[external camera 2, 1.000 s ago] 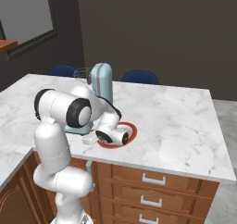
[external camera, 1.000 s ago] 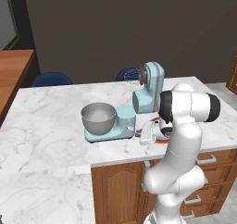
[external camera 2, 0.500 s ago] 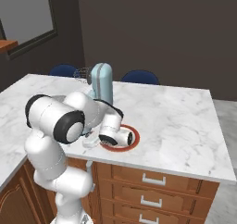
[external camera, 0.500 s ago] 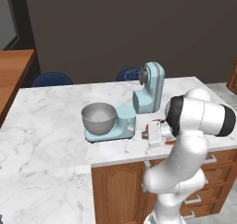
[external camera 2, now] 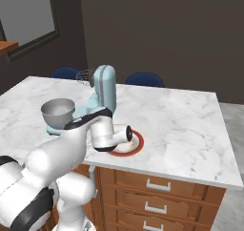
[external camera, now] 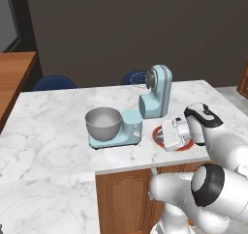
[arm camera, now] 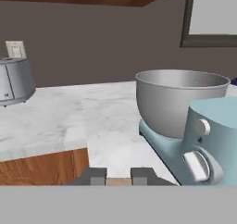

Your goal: Add butter and sugar cubes to the stand mixer bowl and then turn on the stand mixer to begin making frosting.

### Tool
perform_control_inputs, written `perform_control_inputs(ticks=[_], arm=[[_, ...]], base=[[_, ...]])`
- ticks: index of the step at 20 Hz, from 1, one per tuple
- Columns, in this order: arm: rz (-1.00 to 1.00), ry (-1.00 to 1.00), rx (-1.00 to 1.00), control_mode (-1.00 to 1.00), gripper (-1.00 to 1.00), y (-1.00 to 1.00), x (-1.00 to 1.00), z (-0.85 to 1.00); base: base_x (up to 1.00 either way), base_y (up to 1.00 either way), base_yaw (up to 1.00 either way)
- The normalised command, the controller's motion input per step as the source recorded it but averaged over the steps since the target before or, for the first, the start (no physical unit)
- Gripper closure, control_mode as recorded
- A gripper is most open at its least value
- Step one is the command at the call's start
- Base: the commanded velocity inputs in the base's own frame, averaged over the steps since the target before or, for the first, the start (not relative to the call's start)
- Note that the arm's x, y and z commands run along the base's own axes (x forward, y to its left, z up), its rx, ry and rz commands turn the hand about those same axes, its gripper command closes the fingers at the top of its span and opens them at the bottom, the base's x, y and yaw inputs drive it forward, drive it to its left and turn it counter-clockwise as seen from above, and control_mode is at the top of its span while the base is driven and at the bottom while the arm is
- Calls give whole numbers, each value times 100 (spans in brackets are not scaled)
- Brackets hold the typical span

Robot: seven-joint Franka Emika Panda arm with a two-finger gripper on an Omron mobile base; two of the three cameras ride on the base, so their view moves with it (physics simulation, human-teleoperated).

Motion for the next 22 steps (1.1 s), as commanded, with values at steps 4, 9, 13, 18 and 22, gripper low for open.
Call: perform_control_inputs(ticks=[4,9,13,18,22], arm=[[1,18,-19,-100,100,47,-55,100],[1,20,-29,-100,100,71,-49,100],[0,15,-36,-100,100,76,-19,92],[0,16,-37,-100,100,54,2,83],[0,20,-37,-100,100,34,27,64]], base=[[0,0,0],[0,0,0],[0,0,0],[0,0,0],[0,0,0]])
